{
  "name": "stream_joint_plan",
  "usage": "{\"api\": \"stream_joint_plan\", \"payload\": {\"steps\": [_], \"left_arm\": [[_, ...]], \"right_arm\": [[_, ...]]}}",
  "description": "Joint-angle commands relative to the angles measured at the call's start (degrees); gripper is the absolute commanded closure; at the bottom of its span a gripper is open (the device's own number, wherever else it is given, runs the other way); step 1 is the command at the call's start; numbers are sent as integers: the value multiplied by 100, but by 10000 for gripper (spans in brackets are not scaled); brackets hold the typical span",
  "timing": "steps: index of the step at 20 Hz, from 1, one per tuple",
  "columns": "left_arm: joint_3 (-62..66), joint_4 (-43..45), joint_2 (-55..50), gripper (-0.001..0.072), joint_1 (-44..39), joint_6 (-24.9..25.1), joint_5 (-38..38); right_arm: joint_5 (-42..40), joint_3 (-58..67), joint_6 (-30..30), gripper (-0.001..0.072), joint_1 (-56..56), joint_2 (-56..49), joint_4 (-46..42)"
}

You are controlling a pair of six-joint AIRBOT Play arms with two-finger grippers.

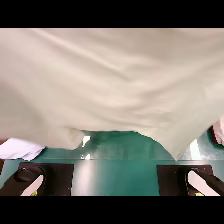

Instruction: Fold the shirts.

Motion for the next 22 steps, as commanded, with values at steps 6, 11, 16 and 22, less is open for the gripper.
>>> {"api": "stream_joint_plan", "payload": {"steps": [6, 11, 16, 22], "left_arm": [[-675, 321, -3783, 684, 0, -614, -1250], [-671, 291, -4750, 680, 247, -785, -710], [-245, 120, -4712, 178, 678, -763, -1698], [-1204, -422, -3985, 178, 1397, -581, -2990]], "right_arm": [[-236, -1504, 96, 693, 673, -2472, 4], [-343, -839, 94, 692, 841, -3689, 74], [-76, -205, 90, 388, 610, -3950, 1161], [575, -1945, -131, 388, 35, -2750, 1788]]}}
